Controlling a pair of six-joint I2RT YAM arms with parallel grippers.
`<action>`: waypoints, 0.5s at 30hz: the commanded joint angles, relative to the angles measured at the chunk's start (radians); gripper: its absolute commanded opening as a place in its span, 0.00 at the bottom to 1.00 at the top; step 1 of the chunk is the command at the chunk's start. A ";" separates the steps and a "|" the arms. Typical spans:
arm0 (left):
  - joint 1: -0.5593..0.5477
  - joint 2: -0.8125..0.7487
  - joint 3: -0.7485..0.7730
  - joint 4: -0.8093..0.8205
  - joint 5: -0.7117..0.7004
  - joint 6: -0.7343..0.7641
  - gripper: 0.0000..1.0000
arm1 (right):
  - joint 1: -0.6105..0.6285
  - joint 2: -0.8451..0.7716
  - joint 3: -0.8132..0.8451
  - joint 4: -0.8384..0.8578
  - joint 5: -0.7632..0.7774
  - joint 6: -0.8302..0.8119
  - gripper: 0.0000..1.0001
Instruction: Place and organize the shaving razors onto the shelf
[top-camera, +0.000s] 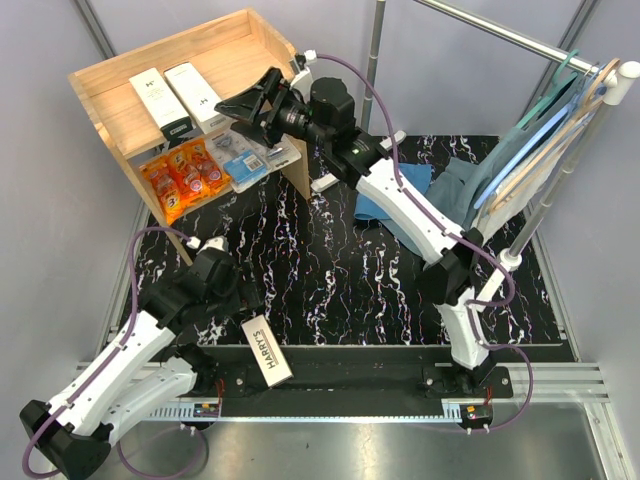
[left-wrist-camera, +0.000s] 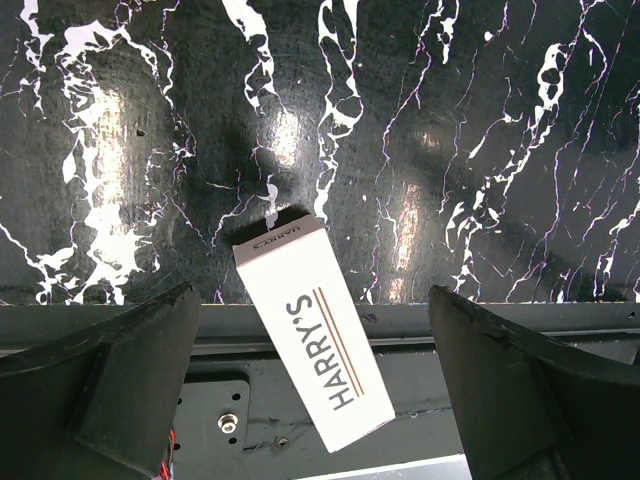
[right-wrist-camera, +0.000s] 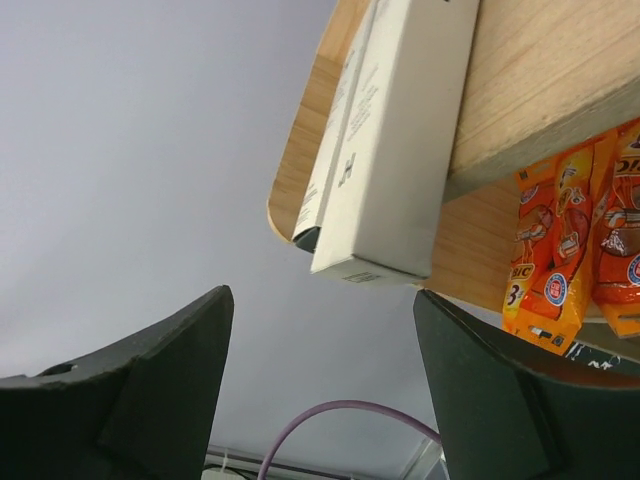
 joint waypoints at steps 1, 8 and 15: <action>-0.005 -0.009 -0.002 0.034 0.014 -0.006 0.99 | 0.012 -0.126 -0.081 0.099 0.014 -0.027 0.79; -0.005 -0.010 -0.002 0.032 0.014 -0.006 0.99 | 0.013 -0.175 -0.223 0.216 0.001 -0.004 0.34; -0.005 -0.012 -0.005 0.032 0.014 -0.008 0.99 | 0.013 -0.085 -0.147 0.217 -0.024 0.020 0.10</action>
